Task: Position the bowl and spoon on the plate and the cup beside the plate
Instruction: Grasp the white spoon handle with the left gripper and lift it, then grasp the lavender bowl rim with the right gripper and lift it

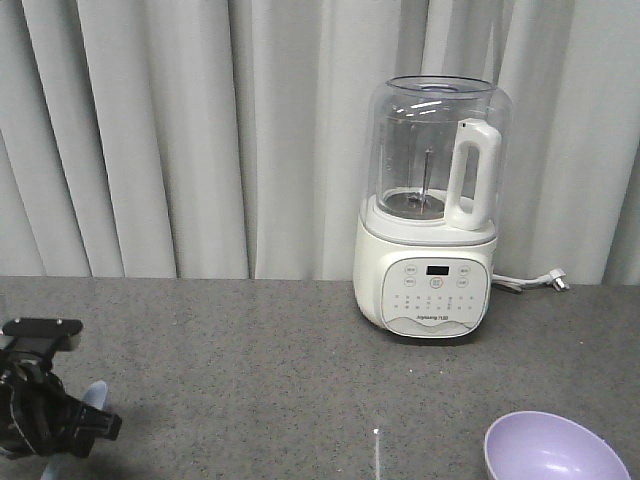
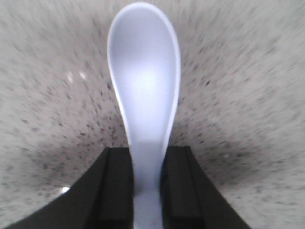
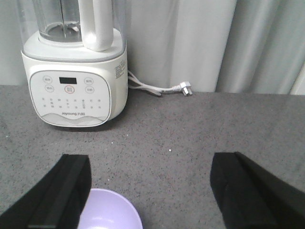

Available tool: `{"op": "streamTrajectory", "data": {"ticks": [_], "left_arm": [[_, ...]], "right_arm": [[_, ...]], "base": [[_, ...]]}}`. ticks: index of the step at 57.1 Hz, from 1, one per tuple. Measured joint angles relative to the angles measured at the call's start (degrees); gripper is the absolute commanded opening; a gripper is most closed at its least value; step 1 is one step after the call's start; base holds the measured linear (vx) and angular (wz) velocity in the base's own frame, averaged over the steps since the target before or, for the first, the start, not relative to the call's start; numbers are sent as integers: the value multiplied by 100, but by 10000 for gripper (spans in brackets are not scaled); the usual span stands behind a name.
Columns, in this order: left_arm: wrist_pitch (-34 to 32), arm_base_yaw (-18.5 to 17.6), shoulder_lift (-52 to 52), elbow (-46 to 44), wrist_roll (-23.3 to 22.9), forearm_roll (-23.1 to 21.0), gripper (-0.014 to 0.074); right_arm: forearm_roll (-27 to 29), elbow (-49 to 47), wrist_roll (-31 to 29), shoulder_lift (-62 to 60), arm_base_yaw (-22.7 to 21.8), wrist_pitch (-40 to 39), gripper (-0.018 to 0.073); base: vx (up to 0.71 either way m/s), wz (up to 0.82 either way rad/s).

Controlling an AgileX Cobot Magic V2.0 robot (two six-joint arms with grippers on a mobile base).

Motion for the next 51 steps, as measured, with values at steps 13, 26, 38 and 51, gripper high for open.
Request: {"op": "streamTrajectory", "data": {"ticks": [13,26,38,51], "left_arm": [[-271,0,-1356,0,12,-114,-8],[-332,-28,-2231,0,66,-122,-8],[-315,-35,-2355,0,99,-128,-8],[-281,-35,-2359,0,99,-128,-6]], "right_arm": [[7,-10,590,683,0,940,549],[235,-292,683,2114,0,1743,536],[487,-685,663,2952,0,1759,522],[542,-774,604,3775,0,1677,409]], "base": [[0,0],[0,0],[0,0],[0,0]]}}
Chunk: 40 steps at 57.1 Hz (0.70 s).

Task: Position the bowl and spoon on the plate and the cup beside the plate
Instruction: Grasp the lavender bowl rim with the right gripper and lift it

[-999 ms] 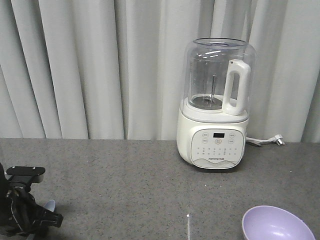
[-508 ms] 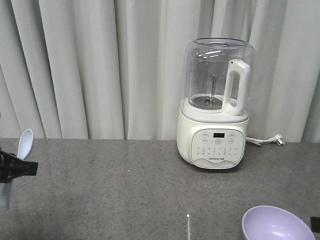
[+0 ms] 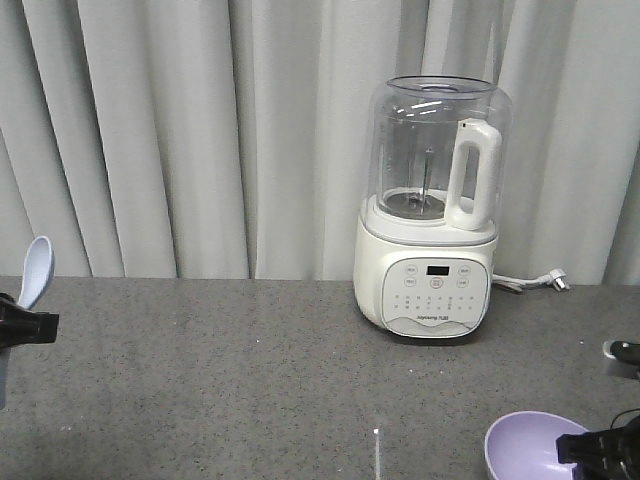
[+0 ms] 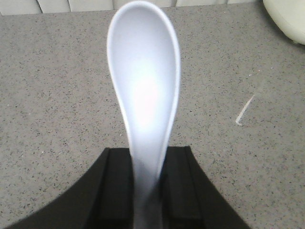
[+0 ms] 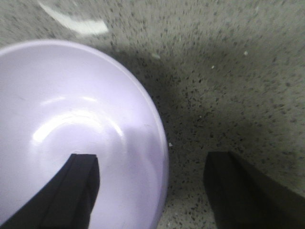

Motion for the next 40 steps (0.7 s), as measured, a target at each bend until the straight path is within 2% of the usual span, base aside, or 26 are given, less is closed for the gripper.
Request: {"op": "streamTrajectory", "data": {"ticks": [5,12,13,19,28,40], "left_arm": [[0,0,0,0,0,0,-6],[5,0,0,0,0,0,-6],[5,0,0,0,0,0,-6],[5,0,0,0,0,0,-6],[5,0,0,0,0,18,-6],[-32,0,-135,17,114,18,-6]], "right_arm": [[4,0,-83,238,0,-24,271],[11,0,-119,398,0,-90,-4],[43,0,-119,403,0,-128,-16],[131,-98,-164,317,0,-314,-14],[50,-98,-512,-45,5,-110,-12],[213,-104,-1503,-1519,5,-230,-12]], "base": [[0,0],[0,0],[0,0],[0,0],[0,0],[0,0]]}}
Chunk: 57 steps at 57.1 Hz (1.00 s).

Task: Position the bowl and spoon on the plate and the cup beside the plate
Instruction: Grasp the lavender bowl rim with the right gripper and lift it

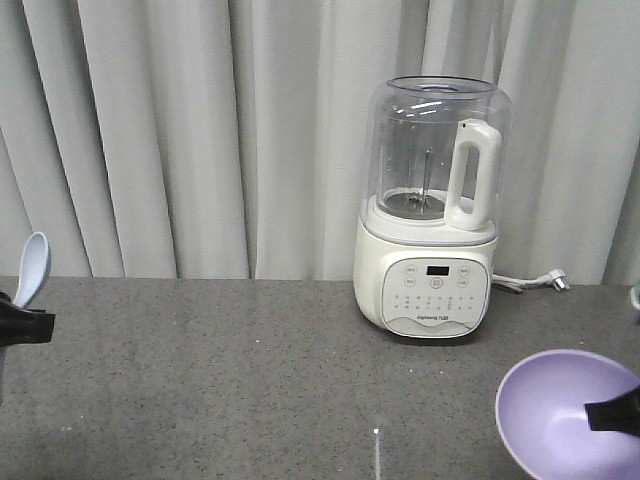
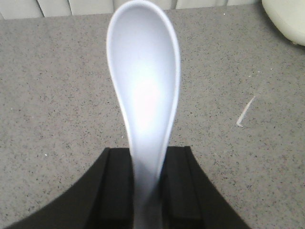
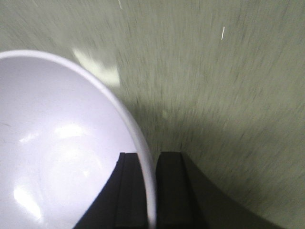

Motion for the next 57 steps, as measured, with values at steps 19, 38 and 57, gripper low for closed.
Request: {"op": "streamTrajectory", "data": {"ticks": [19,38,57], "left_arm": [[-945,0,-1472,1061,234,-19,-6],[-1792,0,-4055,2641,239,-25,-6],[-1851,0,-4416,2709,239,-39,-6]], "right_arm": [[1309,464,-1581,-2458,0,-582,-10],[2640,1623,-2539,-4058,0,-1312,-9],[2698,1636,-2544,-4064,0,-1479,-9]], "base": [[0,0],[0,0],[0,0]]}}
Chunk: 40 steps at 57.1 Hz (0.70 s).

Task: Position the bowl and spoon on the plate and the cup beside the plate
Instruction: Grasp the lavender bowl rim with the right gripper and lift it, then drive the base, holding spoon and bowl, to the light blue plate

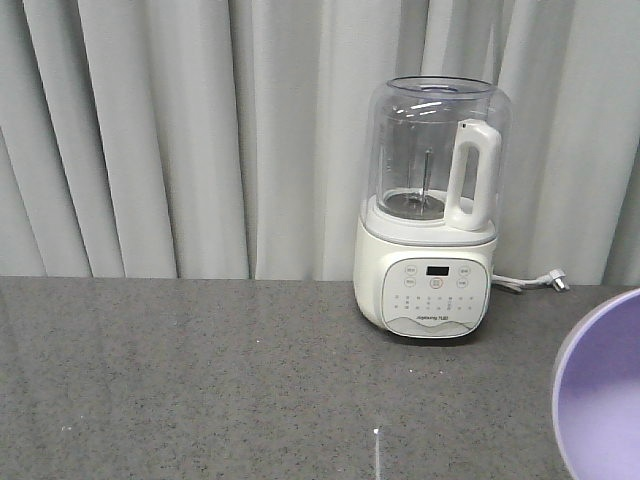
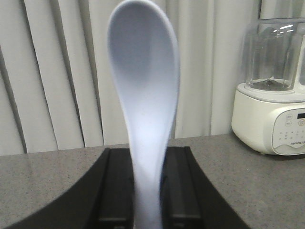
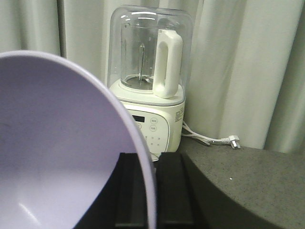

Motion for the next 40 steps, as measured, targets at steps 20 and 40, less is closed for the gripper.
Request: {"op": "streamTrajectory", "data": {"ticks": [20,40], "left_arm": [[17,0,0,0,0,0,-6],[17,0,0,0,0,0,-6]], "right_arm": [[0,0,0,0,0,0,-9],[0,0,0,0,0,0,-9]], "base": [[0,0],[0,-1]]}}
